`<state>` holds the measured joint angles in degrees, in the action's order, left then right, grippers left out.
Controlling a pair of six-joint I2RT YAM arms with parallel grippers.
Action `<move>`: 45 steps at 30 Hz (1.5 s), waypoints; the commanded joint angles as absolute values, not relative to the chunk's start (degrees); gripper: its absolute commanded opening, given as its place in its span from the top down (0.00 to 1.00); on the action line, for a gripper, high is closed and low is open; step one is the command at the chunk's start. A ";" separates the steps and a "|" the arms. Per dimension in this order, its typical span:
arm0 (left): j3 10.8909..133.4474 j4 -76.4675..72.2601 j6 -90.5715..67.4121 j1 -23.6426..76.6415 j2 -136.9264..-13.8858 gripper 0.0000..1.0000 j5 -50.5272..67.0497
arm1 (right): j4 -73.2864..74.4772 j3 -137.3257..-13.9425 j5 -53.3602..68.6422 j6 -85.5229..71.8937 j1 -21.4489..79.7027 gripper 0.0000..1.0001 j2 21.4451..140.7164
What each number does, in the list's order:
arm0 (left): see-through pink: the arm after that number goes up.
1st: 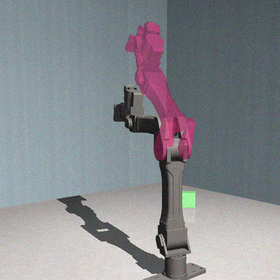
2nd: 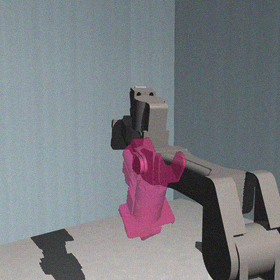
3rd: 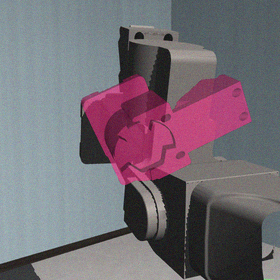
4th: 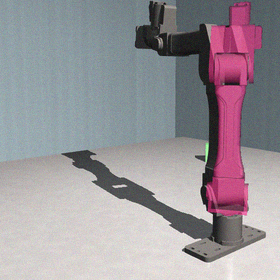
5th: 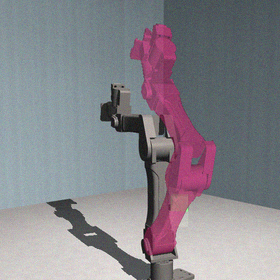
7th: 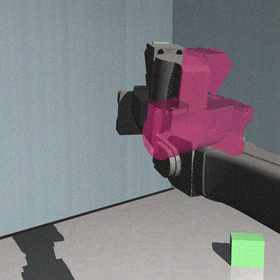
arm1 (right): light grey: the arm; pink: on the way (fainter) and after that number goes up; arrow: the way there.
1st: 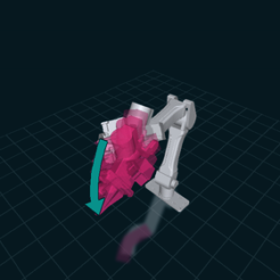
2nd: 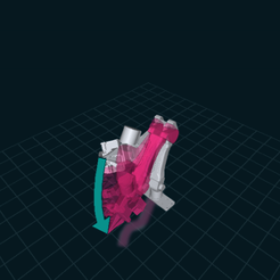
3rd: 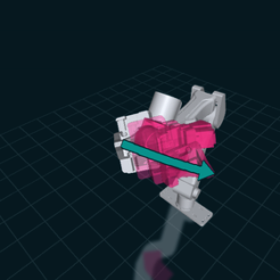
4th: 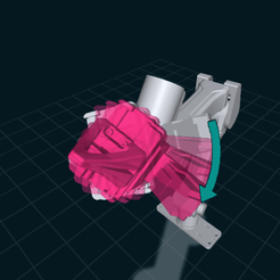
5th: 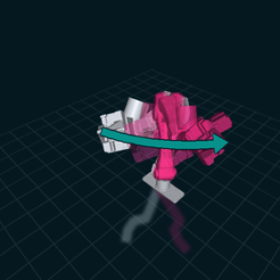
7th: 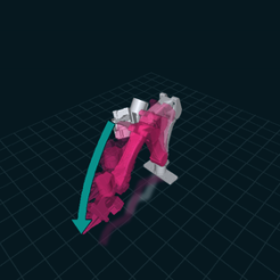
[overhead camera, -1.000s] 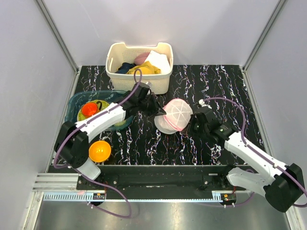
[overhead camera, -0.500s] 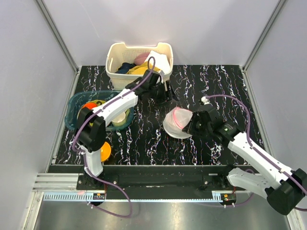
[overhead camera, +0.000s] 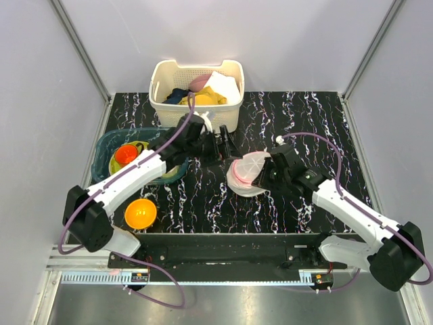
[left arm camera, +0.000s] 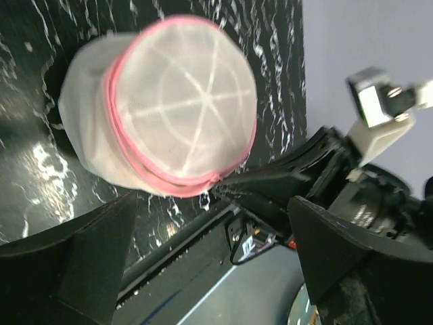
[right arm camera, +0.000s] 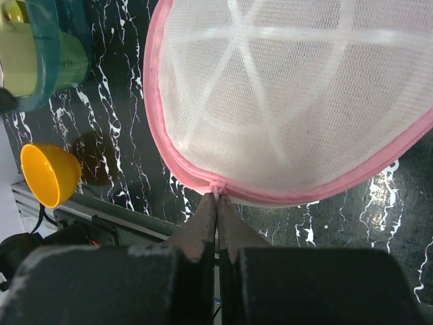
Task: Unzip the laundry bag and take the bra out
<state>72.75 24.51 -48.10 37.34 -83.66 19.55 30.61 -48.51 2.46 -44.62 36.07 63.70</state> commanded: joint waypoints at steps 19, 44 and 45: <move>73.91 15.81 -55.82 42.89 -96.07 0.98 19.17 | 29.62 -45.97 2.11 -44.21 36.47 1.00 60.57; 81.21 23.73 -43.07 30.67 -99.48 1.00 24.70 | 40.09 -43.24 -9.32 -42.01 33.40 1.00 52.12; 81.73 23.73 -42.89 30.76 -99.75 1.00 25.05 | 39.38 -42.89 -7.66 -42.36 33.31 1.00 52.90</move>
